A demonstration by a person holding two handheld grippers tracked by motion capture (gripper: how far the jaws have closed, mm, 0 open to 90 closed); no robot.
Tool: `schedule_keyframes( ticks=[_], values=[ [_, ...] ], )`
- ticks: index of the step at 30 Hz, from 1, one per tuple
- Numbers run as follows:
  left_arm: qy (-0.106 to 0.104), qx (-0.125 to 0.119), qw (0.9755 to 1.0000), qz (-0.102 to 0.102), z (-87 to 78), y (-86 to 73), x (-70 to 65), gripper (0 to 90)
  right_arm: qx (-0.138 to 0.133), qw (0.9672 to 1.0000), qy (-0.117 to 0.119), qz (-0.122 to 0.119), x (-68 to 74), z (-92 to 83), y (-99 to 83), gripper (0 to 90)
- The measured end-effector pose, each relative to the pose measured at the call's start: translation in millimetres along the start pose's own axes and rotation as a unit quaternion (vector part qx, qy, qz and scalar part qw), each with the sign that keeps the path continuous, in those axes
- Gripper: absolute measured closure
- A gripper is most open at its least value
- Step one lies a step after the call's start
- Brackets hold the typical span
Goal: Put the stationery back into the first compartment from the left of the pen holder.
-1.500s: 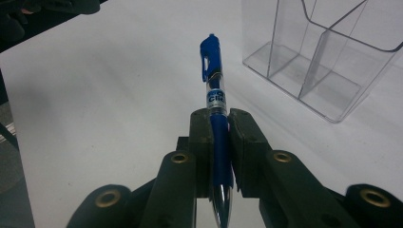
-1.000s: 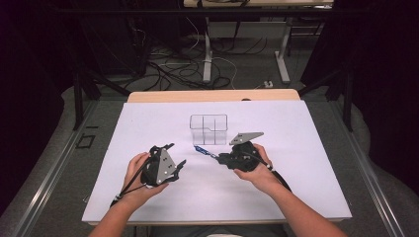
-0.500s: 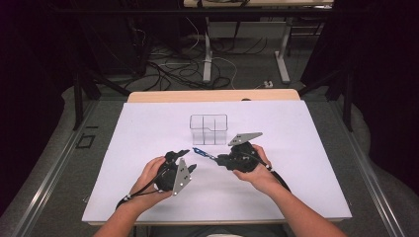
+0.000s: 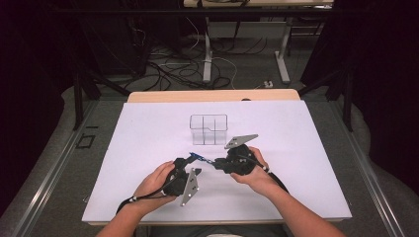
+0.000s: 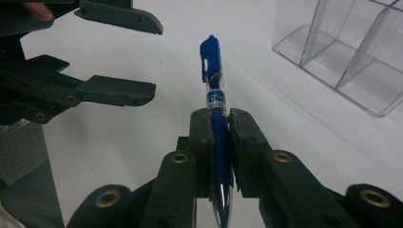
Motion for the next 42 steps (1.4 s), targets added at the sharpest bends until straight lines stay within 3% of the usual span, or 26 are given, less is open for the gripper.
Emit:
schedule_keyframes(
  ticks=[1, 2, 7, 22, 27, 31, 35, 37, 39, 42],
  values=[
    [-0.003, -0.002, 1.0, 0.0, 0.4, 0.2, -1.2, 55.4, -0.013, 0.9999, -0.004, -0.001, 0.5, 2.3, 0.4, 80.3],
    [-0.003, -0.002, 1.0, 0.002, 0.5, 0.5, -1.7, 55.7, 0.005, 1.0, 0.002, -0.002, 1.4, 0.8, -0.7, 80.2],
    [-0.005, 0.0, 1.0, 0.009, 1.2, 0.6, -4.9, 56.8, 0.009, 0.9999, 0.007, -0.004, 4.7, 3.2, -1.5, 80.3],
    [-0.011, 0.017, 0.9971, 0.074, 12.2, -3.3, -16.3, 63.3, 0.009, 0.9997, 0.018, -0.014, 12.6, 8.4, -0.8, 80.2],
    [-0.011, 0.021, 0.9948, 0.099, 17.1, -5.7, -18.4, 66.2, 0.011, 0.9996, 0.023, -0.012, 14.2, 8.9, -0.8, 80.2],
    [-0.015, 0.037, 0.9905, 0.132, 19.9, -7.4, -19.0, 67.6, 0.015, 0.9995, 0.025, -0.014, 15.7, 8.3, -0.7, 80.2],
    [-0.012, 0.039, 0.9898, 0.137, 21.7, -7.9, -18.6, 68.6, 0.011, 0.9995, 0.026, -0.013, 17.0, 8.9, -0.3, 80.2],
    [-0.01, 0.051, 0.9866, 0.155, 21.8, -7.8, -15.8, 69.6, 0.017, 0.9994, 0.029, -0.013, 17.6, 8.5, -0.6, 80.2],
    [-0.007, 0.051, 0.9872, 0.151, 22.6, -8.6, -15.9, 71.3, 0.016, 0.9994, 0.029, -0.013, 18.1, 8.9, -0.5, 80.2],
    [-0.005, 0.053, 0.9863, 0.156, 24.1, -9.3, -15.8, 73.6, 0.015, 0.9993, 0.03, -0.018, 17.5, 9.6, -0.3, 80.2]
  ],
)
Point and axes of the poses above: each handheld gripper's, and its own axes: z roughly forward along the jaws, y roughly out of its top, x roughly to its left, the point moved 5 cm from there along z, roughly forward along the jaws, and after that the axes turned 12 degrees about -z, right-handed, at the moved point
